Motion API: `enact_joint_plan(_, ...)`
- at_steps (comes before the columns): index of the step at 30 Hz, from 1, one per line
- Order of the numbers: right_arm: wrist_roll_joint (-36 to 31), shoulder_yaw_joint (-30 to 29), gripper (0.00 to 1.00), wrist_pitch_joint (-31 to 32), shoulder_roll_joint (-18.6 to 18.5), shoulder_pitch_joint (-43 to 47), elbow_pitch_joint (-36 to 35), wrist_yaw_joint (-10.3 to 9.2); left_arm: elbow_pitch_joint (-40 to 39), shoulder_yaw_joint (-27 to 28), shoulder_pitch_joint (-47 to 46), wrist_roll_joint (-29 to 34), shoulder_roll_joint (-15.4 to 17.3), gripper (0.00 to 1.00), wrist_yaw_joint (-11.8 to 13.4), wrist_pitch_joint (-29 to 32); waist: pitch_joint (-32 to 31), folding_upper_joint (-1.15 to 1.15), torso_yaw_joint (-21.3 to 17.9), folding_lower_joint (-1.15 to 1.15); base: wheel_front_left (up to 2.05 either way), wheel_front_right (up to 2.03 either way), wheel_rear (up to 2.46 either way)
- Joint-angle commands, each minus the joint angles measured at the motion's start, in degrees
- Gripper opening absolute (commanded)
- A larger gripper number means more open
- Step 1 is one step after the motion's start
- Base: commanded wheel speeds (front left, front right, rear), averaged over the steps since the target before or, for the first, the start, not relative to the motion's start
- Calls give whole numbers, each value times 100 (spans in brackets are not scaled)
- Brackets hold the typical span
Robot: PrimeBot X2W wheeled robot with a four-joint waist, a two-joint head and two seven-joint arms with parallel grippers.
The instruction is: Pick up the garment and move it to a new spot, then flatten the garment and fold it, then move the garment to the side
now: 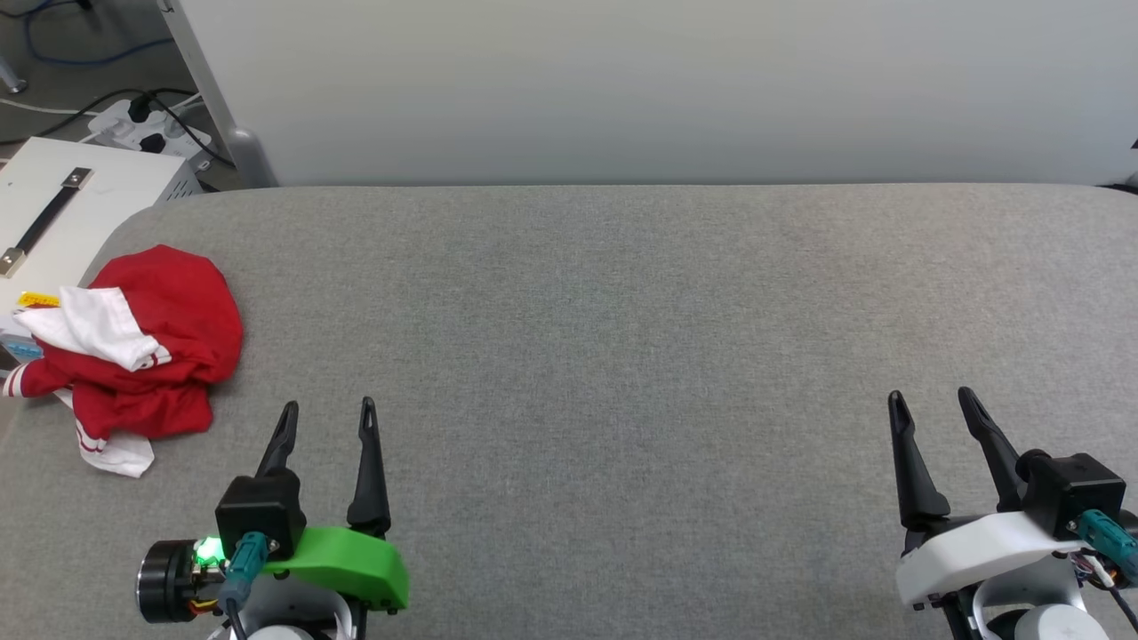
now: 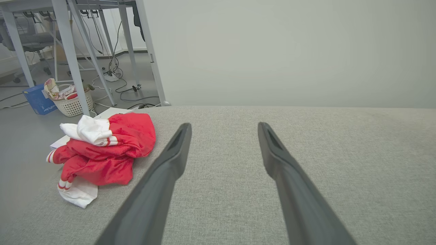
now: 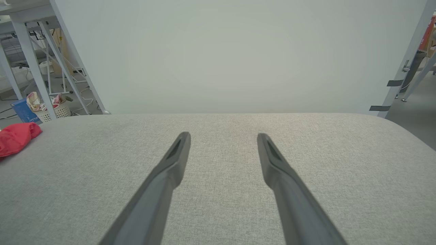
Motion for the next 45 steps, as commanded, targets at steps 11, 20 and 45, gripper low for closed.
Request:
enact_joint_plan(11, 127, -49, 100, -174, 5, 45, 63, -3, 42, -38, 0, -134, -15, 100, 68, -190, 34, 0, 102, 0, 0, 0, 0)
enact_joint_plan(20, 180, 8, 100, -280, 6, 63, 65, -4, 76, 44, -20, -273, -17, 100, 120, -298, 104, 0, 452, 0, 0, 0, 0)
enact_joint_plan(45, 59, 188, 100, -573, 7, -17, -20, -5, 173, 457, -73, -920, -22, 100, 180, -595, 402, 0, 2129, 0, 0, 0, 0)
